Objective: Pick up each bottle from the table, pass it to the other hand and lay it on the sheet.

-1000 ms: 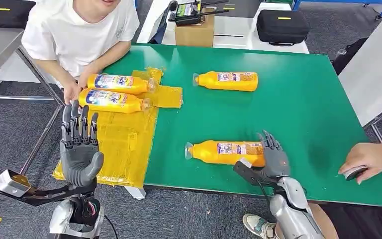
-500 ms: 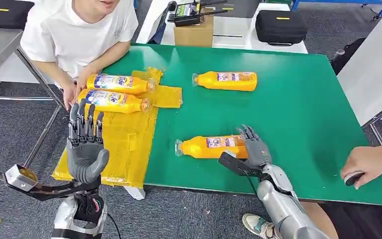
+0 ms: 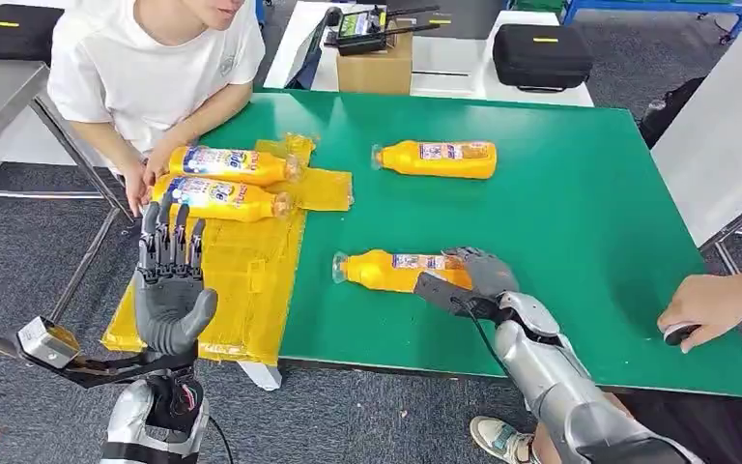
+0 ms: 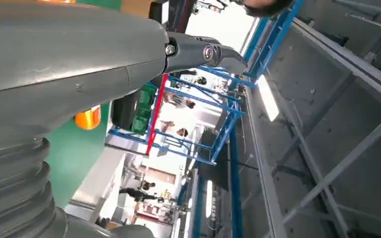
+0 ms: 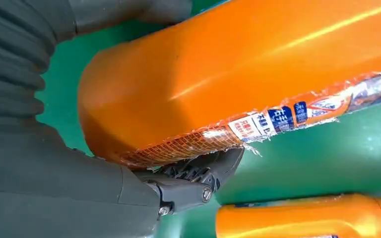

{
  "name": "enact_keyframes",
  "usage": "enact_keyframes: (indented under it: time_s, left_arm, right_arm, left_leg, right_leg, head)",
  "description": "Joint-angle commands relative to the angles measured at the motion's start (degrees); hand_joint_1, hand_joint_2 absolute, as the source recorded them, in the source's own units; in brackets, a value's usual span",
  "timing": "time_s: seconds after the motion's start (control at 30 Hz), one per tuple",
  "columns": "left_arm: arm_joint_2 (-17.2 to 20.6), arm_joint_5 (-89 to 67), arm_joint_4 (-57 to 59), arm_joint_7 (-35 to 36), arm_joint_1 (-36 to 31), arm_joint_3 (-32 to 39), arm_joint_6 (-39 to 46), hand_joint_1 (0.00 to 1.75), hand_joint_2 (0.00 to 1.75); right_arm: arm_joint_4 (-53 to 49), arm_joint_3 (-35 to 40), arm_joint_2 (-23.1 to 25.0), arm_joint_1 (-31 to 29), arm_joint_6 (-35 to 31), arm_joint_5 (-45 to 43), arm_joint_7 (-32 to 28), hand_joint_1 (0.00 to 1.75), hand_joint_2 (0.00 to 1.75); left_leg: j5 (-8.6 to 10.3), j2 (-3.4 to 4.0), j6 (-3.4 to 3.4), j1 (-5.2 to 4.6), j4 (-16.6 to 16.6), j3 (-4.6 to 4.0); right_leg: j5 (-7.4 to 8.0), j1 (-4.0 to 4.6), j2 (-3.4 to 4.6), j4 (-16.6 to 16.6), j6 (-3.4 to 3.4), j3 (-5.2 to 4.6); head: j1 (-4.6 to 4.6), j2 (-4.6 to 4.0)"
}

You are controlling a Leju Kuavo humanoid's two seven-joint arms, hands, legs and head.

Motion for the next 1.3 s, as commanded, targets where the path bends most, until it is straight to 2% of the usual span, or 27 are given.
enact_keyframes:
  time_s: [0.03, 0.17, 0.2, 0.3, 0.4, 0.47, 0.53, 0.57, 0.63, 0.67, 0.7, 0.73, 0.93, 0.97, 1.0, 1.1, 1.17, 1.2, 1.3]
  left_arm:
    - [1.47, -0.59, 3.45, -0.01, -0.47, 0.98, -0.15, 0.0, 1.75]
    - [1.38, -0.98, 3.08, -0.2, -0.01, 1.37, -0.71, 0.0, 1.75]
    - [1.61, -1.09, 3.77, -0.2, -0.45, 1.09, -1.13, 0.0, 1.75]
    - [1.89, -1.07, 5.6, -0.61, -1.6, 0.51, -1.59, 0.0, 1.75]
    - [1.89, -1.81, 5.35, -1.65, -1.18, 0.29, -0.42, 0.0, 1.75]
    - [1.87, -1.84, 5.22, -1.67, -0.98, 0.24, -0.39, 0.0, 1.75]
    - [1.84, -7.73, 2.49, -3.55, 0.63, -0.92, 5.79, 0.0, 1.75]
    - [1.91, -7.79, 2.21, -3.57, 0.81, -1.15, 5.94, 0.0, 1.75]
    - [2.24, -13.1, 1.06, -4.61, 1.76, -3.29, 10.91, 0.0, 1.75]
    - [2.34, -13.53, 0.99, -4.62, 1.97, -3.98, 11.3, 0.0, 1.75]
    - [2.08, -14.34, 0.97, -4.73, 2.78, -5.13, 12.22, 0.0, 1.75]
    - [1.99, -14.67, 1.05, -4.96, 3.12, -5.67, 12.87, 0.0, 1.75]
    - [1.86, -15.83, 1.16, -5.54, 3.74, -6.3, 14.5, 0.0, 1.75]
    - [0.93, -13.47, 0.78, -4.89, 4.8, -4.82, 16.05, 0.0, 1.75]
    - [0.42, -5.86, 1.55, -1.1, 4.93, -3.65, 12.15, 0.0, 1.75]
    - [0.4, -4.89, 2.49, -1.02, 5.2, -3.54, 11.32, 0.0, 1.75]
    - [0.86, -3.62, 3.65, 0.42, 5.49, -5.24, 7.71, 0.0, 1.75]
    - [2.39, -5.65, 4.9, 0.67, 5.38, -9.14, 3.89, 0.0, 1.75]
    - [2.07, -7.73, 6.33, -0.53, 5.42, -11.95, 2.96, 0.0, 1.75]
  right_arm:
    - [7.45, 4.43, 0.25, 1.28, 3.99, 0.78, 1.79, 1.75, 1.75]
    - [7.75, 4.78, 0.02, 1.3, 5.53, 0.47, 1.94, 1.75, 1.75]
    - [7.74, 1.89, -0.22, 1.76, 9.57, -3.84, -2.23, 1.75, 1.75]
    - [7.36, -1.45, -1.35, 3.31, 12.74, -9.22, -7.57, 1.75, 1.75]
    - [5.28, -2.53, -1.93, 4.78, 10.99, -12.46, -11.73, 1.75, 1.75]
    - [5.2, -2.38, -1.76, 4.83, 10.97, -12.41, -11.65, 1.75, 1.75]
    - [0.56, -5.66, -0.87, 7.87, 10.2, -19.77, -17.45, 1.75, 1.75]
    - [-0.16, -5.35, -0.85, 8.26, 10.14, -20.07, -17.37, 1.75, 1.75]
    - [-8.49, -7.73, 0.01, 12.79, 10.04, -28.16, -24.2, 1.75, 1.75]
    - [-11.09, -7.46, 0.04, 14.0, 10.21, -29.48, -24.43, 1.75, 1.75]
    - [-18.26, -8.5, 0.93, 17.15, 9.78, -34.01, -25.45, 1.75, 1.75]
    - [-20.92, -7.74, 0.93, 18.1, 9.79, -34.65, -23.73, 1.75, 1.75]
    - [-26.69, -8.0, 1.65, 20.17, 7.45, -37.8, -23.78, 1.75, 1.75]
    - [-35.3, -8.22, 2.72, 23.33, 4.57, -41.44, -23.89, 1.75, 1.75]
    - [-37.86, -8.5, 2.93, 24.71, 4.03, -42.99, -24.15, 1.75, 1.75]
    - [-40.37, -8.04, 2.99, 26.33, 4.41, -44.39, -24.71, 1.75, 1.75]
    - [-41.74, -6.94, 3.03, 27.35, 5.18, -44.78, -25.43, 1.75, 1.75]
    - [-42.71, -4.97, 2.58, 27.76, 5.91, -43.82, -26.85, 1.75, 1.75]
    - [-42.74, -3.15, 2.61, 27.71, 5.96, -42.6, -27.48, 1.75, 1.75]
  left_leg:
    - [0.05, -0.12, -0.07, 0.06, -0.17, 0.16]
    - [0.02, -0.08, -0.07, 0.05, -0.13, 0.22]
    - [-0.01, -0.07, -0.06, 0.06, -0.09, 0.23]
    - [0.11, -0.3, -0.09, 0.09, -0.25, 0.24]
    - [0.03, -0.24, -0.06, 0.08, -0.15, 0.4]
    - [0.02, -0.19, -0.06, 0.06, -0.12, 0.38]
    - [0.03, -0.18, -0.07, 0.11, -0.15, 0.36]
    - [0.02, -0.17, -0.07, 0.1, -0.14, 0.33]
    - [0.01, -0.16, -0.08, 0.11, -0.15, 0.29]
    - [-0.02, -0.18, -0.08, 0.1, -0.13, 0.29]
    - [-0.04, -0.13, -0.07, 0.08, -0.09, 0.28]
    - [-0.07, -0.1, -0.06, 0.1, -0.06, 0.24]
    - [-0.06, -0.14, -0.09, 0.09, -0.1, 0.14]
    - [-0.1, -0.12, -0.09, 0.04, -0.02, -0.14]
    - [-0.13, -0.1, -0.08, 0.04, 0.02, -0.38]
    - [-0.06, -0.2, -0.05, 0.01, -0.04, -0.56]
    - [-0.08, -0.21, -0.07, 0.02, -0.03, -0.55]
    - [-0.07, -0.21, -0.06, 0.02, -0.03, -0.6]
    - [-0.05, -0.21, -0.05, -0.01, -0.05, -0.63]
  right_leg:
    - [0.01, 0.07, -0.18, -0.19, -0.11, 0.22]
    - [0.01, 0.07, -0.12, -0.15, -0.09, 0.26]
    - [-0.01, 0.08, -0.1, -0.12, -0.07, 0.27]
    - [0.04, 0.11, -0.37, -0.3, -0.12, 0.36]
    - [-0.02, 0.1, -0.28, -0.21, -0.07, 0.44]
    - [-0.02, 0.09, -0.23, -0.17, -0.06, 0.4]
    - [0.01, 0.13, -0.23, -0.23, -0.09, 0.4]
    - [0.01, 0.12, -0.21, -0.21, -0.09, 0.39]
    - [0.01, 0.14, -0.21, -0.22, -0.11, 0.37]
    - [-0.02, 0.12, -0.21, -0.18, -0.11, 0.37]
    - [-0.03, 0.1, -0.15, -0.14, -0.09, 0.35]
    - [-0.03, 0.12, -0.1, -0.12, -0.08, 0.33]
    - [-0.06, 0.11, -0.17, -0.11, -0.12, 0.25]
    - [-0.08, 0.07, -0.09, 0.01, -0.1, 0.02]
    - [-0.12, 0.06, -0.08, 0.07, -0.1, -0.24]
    - [-0.08, 0.02, -0.16, 0.01, -0.05, -0.39]
    - [-0.11, 0.03, -0.17, 0.0, -0.07, -0.36]
    - [-0.09, 0.02, -0.16, 0.0, -0.06, -0.41]
    - [-0.08, 0.0, -0.16, -0.02, -0.05, -0.45]
  head:
    - [0.0, 0.0]
    - [0.0, 0.0]
    - [0.0, -0.02]
    - [0.0, 0.0]
    - [-0.02, 0.0]
    - [-0.02, 0.0]
    - [0.02, -0.02]
    - [-0.02, 0.0]
    - [0.02, 0.0]
    - [0.0, 0.0]
    - [-0.02, 0.0]
    - [0.0, 0.0]
    - [-0.02, 0.0]
    - [0.0, 0.0]
    - [-0.04, -0.02]
    - [-0.02, 0.0]
    - [0.0, 0.0]
    - [-0.02, 0.0]
    - [-0.02, 0.0]
